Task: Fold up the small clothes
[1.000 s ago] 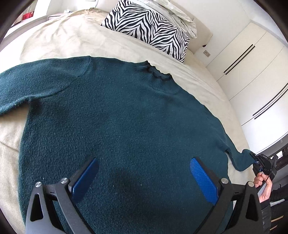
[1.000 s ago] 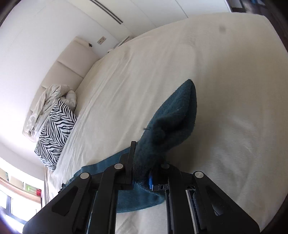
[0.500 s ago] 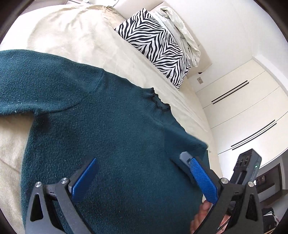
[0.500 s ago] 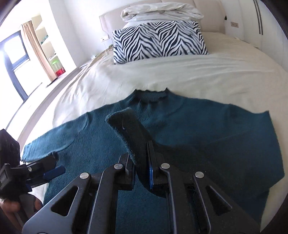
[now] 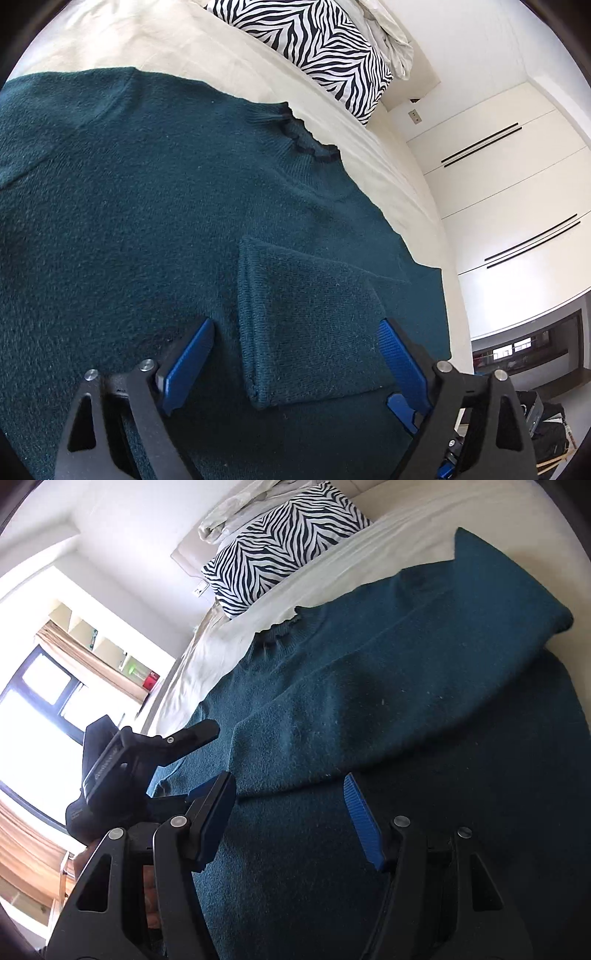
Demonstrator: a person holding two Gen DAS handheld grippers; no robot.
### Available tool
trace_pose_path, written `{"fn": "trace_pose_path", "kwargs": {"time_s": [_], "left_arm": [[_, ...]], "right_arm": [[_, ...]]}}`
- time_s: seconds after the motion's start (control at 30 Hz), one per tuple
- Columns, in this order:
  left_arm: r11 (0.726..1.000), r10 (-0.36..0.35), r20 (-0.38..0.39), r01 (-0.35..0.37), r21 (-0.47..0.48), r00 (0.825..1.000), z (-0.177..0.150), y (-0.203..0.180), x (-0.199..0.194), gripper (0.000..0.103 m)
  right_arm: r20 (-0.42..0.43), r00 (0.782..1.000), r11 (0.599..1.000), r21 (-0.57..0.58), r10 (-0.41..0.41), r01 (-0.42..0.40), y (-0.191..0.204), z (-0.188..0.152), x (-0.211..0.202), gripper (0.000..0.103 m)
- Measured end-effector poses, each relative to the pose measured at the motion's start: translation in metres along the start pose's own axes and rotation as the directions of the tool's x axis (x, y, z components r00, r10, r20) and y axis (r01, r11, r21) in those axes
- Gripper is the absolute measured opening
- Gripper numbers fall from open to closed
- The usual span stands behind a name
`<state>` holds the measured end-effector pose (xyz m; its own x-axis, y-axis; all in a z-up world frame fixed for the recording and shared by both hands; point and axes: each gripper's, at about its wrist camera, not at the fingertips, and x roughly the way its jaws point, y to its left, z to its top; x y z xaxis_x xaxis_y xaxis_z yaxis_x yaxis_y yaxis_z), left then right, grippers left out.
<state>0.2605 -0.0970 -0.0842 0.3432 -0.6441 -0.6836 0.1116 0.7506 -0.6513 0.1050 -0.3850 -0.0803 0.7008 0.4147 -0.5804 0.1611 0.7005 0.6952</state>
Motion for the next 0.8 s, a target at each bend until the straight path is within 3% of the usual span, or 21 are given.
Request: {"fn": "trace_pose_path", "kwargs": {"time_s": [0.03, 0.1, 0.17, 0.2, 0.27, 0.33, 0.5, 0.73, 0.8], "left_arm": [[1.000, 0.022, -0.013, -0.022, 0.016, 1.000, 0.001, -0.004, 0.004, 0.073], [0.996, 0.085, -0.024, -0.084, 0.042, 0.996, 0.001, -0.009, 0.009, 0.034], [0.990, 0.122, -0.023, -0.120, 0.073, 0.992, 0.004, -0.012, 0.010, 0.022], [0.991, 0.109, -0.017, -0.107, 0.076, 0.994, 0.006, -0.012, 0.007, 0.009], [0.994, 0.084, 0.025, -0.085, 0.068, 0.996, 0.015, -0.009, -0.007, 0.009], [0.995, 0.063, 0.119, -0.071, 0.070, 0.991, 0.024, -0.008, -0.029, 0.009], [0.993, 0.092, 0.263, -0.109, 0.054, 0.960, 0.040, 0.017, -0.058, 0.009], [0.988, 0.151, 0.231, -0.154, -0.006, 0.961, 0.037, 0.067, -0.032, 0.009], [0.990, 0.139, 0.236, -0.140, -0.012, 0.962, 0.032, 0.076, -0.023, 0.012]], "right_arm": [[0.014, 1.000, 0.999, 0.037, 0.015, -0.015, -0.010, -0.002, -0.009, 0.060], [0.051, 0.998, 0.993, 0.109, 0.040, -0.046, -0.029, 0.000, -0.024, 0.060], [0.092, 0.994, 0.983, 0.168, 0.057, -0.072, -0.046, 0.005, -0.036, 0.060], [0.106, 0.993, 0.979, 0.191, 0.052, -0.072, -0.054, 0.007, -0.039, 0.060], [0.120, 0.992, 0.969, 0.235, 0.044, -0.071, -0.071, 0.010, -0.047, 0.060], [0.138, 0.989, 0.959, 0.270, 0.052, -0.088, -0.084, 0.011, -0.053, 0.060], [0.161, 0.984, 0.941, 0.315, 0.075, -0.123, -0.094, 0.015, -0.062, 0.060], [0.136, 0.987, 0.929, 0.349, 0.083, -0.126, -0.079, 0.039, -0.034, 0.060], [0.123, 0.989, 0.927, 0.355, 0.082, -0.121, -0.077, 0.049, -0.022, 0.060]]}}
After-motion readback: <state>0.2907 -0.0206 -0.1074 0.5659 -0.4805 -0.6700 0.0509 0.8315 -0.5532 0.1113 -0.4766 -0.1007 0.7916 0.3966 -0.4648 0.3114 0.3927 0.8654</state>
